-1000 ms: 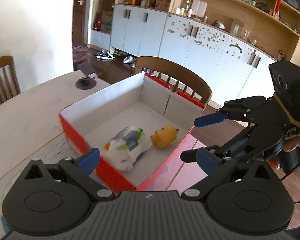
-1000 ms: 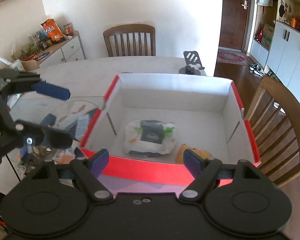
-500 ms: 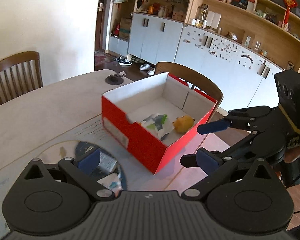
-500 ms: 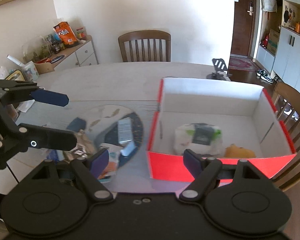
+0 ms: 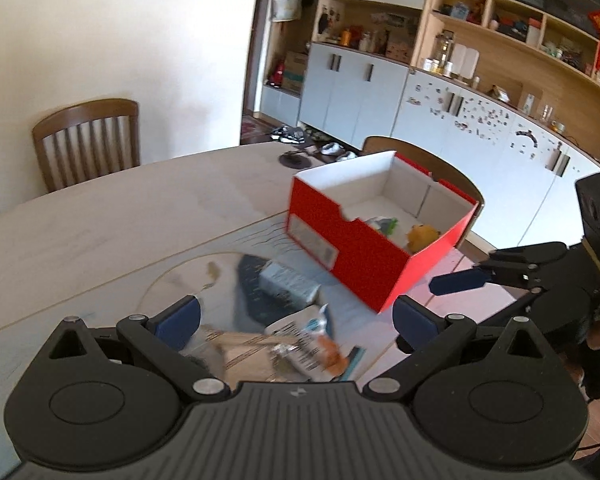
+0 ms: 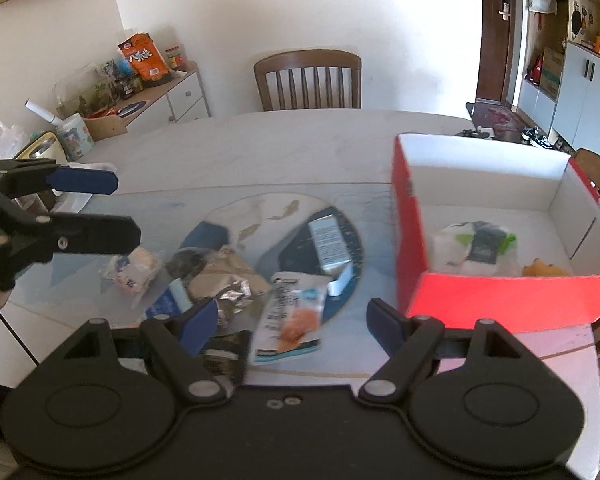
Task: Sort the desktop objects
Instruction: 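Move both tools back over the remaining snacks on the table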
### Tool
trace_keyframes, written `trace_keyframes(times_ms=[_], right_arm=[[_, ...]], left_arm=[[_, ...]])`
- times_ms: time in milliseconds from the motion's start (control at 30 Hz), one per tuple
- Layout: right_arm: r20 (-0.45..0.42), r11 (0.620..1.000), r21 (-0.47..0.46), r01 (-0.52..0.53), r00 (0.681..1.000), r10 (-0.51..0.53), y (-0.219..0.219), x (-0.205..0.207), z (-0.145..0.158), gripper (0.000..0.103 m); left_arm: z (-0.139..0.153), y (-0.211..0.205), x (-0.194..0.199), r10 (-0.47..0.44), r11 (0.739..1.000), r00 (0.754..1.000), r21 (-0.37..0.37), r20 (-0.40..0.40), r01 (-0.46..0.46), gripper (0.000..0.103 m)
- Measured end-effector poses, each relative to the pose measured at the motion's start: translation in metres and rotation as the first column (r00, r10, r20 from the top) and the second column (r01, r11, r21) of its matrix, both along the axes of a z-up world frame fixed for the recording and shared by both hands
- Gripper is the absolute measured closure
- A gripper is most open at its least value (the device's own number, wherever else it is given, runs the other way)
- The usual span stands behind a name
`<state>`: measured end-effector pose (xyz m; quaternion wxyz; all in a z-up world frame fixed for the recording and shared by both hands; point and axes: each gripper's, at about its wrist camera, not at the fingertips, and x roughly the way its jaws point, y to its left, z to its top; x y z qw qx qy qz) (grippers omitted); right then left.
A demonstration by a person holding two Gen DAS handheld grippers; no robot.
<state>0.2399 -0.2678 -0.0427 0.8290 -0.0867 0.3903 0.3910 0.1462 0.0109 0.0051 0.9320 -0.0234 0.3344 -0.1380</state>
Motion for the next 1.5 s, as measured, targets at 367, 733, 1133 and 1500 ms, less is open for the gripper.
trace_keyframes(times_ms=[367, 733, 1133, 1500], right_arm=[[-0.025, 1.000, -0.012, 0.015, 1.000, -0.015, 0.036, -0.030, -0.017, 0.023], [-0.058, 0.996, -0.082, 0.026, 0.998, -0.031, 0.064, -0.042, -0.047, 0.024], [-0.097, 0.988, -0.155, 0.014, 0.995, -0.029, 0.087, -0.042, -0.079, 0.024], [-0.106, 0.979, -0.204, -0.010, 0.994, -0.011, 0.097, -0.038, -0.095, 0.024]], left_arm=[[-0.021, 0.059, -0.016, 0.098, 0.995, 0.995, 0.035, 0.005, -0.099, 0.000], [-0.062, 0.096, -0.013, 0.147, 0.983, 0.989, 0.117, -0.029, -0.143, 0.000], [-0.104, 0.109, 0.001, 0.141, 0.979, 0.983, 0.166, -0.117, -0.120, 0.000], [-0.125, 0.109, 0.012, 0.116, 0.980, 0.980, 0.180, -0.165, -0.085, 0.000]])
